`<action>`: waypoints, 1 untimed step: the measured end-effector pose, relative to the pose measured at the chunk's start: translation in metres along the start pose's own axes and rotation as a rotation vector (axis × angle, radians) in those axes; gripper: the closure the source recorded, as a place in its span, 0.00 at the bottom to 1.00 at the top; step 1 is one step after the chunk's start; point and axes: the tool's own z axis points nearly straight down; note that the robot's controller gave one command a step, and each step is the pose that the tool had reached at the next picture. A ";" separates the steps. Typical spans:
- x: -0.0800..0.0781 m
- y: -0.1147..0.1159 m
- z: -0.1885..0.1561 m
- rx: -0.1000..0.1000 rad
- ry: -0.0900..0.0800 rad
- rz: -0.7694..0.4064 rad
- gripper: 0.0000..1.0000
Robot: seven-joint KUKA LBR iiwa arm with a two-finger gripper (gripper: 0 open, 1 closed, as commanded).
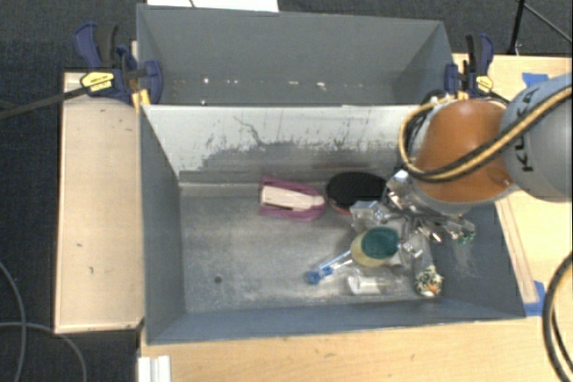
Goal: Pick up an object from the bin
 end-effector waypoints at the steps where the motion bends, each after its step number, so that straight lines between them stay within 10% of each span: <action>1: 0.003 -0.004 0.001 0.003 0.001 0.002 1.00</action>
Offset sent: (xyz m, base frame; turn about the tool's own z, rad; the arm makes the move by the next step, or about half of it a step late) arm 0.0000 0.0000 0.0000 0.0000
